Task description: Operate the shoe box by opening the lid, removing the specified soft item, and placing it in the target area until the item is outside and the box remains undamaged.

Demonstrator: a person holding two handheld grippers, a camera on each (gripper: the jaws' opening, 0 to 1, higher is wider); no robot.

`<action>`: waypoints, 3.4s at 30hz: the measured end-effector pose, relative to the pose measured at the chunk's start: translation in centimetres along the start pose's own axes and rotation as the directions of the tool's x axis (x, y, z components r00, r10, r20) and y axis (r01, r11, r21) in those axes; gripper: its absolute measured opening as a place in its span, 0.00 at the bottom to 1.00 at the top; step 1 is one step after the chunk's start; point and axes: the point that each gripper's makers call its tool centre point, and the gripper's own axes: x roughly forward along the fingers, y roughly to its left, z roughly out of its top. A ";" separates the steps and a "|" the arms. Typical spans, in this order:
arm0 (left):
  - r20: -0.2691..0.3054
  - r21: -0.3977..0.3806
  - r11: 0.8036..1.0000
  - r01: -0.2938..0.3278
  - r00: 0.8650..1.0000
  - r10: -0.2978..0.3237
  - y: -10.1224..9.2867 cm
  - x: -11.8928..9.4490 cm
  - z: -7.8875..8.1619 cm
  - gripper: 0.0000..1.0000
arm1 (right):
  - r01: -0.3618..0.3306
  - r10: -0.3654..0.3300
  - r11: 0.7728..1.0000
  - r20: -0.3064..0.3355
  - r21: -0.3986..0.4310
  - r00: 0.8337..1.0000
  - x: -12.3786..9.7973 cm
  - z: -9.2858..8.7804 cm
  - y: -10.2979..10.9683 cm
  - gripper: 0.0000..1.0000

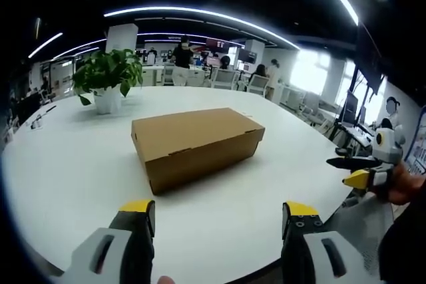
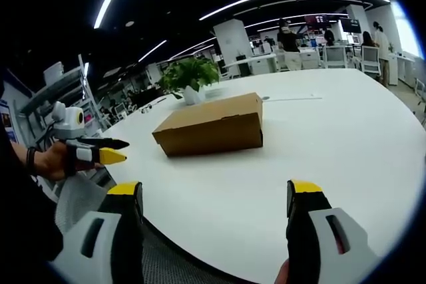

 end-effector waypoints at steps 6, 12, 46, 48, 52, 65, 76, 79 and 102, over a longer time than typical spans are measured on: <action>-0.003 0.002 1.000 0.000 1.000 0.000 0.0 0.0 0.0 0.79 | 0.000 0.000 1.000 0.000 0.001 1.000 0.0 0.0 0.0 0.84; -0.003 0.002 1.000 0.000 1.000 0.000 -0.1 -0.1 0.0 0.79 | 0.000 0.000 1.000 0.001 0.001 1.000 0.0 0.0 0.0 0.84; -0.007 0.002 1.000 -0.007 1.000 0.007 0.1 0.1 -0.1 0.79 | -0.003 0.003 1.000 0.004 0.005 1.000 -0.1 0.0 0.0 0.84; -0.007 0.003 1.000 -0.008 1.000 0.008 0.1 0.1 -0.1 0.79 | -0.004 0.004 1.000 0.004 0.005 1.000 -0.1 0.0 0.0 0.84; -0.007 0.003 1.000 -0.008 1.000 0.008 0.2 0.1 -0.1 0.79 | -0.004 0.004 1.000 0.003 0.005 1.000 0.0 0.0 0.0 0.84; -0.008 0.006 1.000 -0.008 1.000 0.008 0.1 0.1 -0.1 0.79 | -0.003 0.003 1.000 0.001 0.006 1.000 0.0 0.0 0.0 0.84; -0.007 0.008 1.000 -0.008 1.000 0.008 0.0 0.0 -0.1 0.79 | -0.002 0.002 1.000 0.001 0.002 1.000 0.0 0.0 0.0 0.84; -0.004 0.002 1.000 -0.006 1.000 0.006 0.1 -0.1 0.0 0.79 | 0.002 -0.002 1.000 -0.001 0.000 1.000 0.0 0.0 -0.1 0.84; 0.037 -0.127 0.991 -0.030 0.999 0.035 1.7 -0.1 1.1 0.79 | -0.001 0.002 1.000 -0.049 0.019 0.999 1.4 0.4 -1.1 0.84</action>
